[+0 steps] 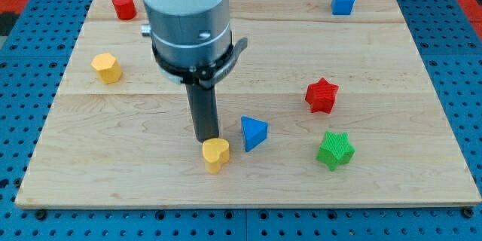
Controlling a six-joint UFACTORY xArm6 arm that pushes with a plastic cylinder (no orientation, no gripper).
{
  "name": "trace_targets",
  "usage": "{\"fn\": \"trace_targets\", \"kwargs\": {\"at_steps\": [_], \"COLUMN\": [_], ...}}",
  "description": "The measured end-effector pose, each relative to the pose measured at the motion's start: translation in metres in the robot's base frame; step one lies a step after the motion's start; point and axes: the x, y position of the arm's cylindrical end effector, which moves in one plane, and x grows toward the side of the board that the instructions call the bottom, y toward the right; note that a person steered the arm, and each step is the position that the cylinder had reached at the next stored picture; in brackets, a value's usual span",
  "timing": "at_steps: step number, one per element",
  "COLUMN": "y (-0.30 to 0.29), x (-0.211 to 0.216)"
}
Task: Shove blue triangle left horizontally towards red star
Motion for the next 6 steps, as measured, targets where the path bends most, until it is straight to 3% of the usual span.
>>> {"fn": "trace_targets", "kwargs": {"at_steps": [1,3,6], "y": [-0.001,0.076,0.107], "x": [0.019,0.024,-0.035]}}
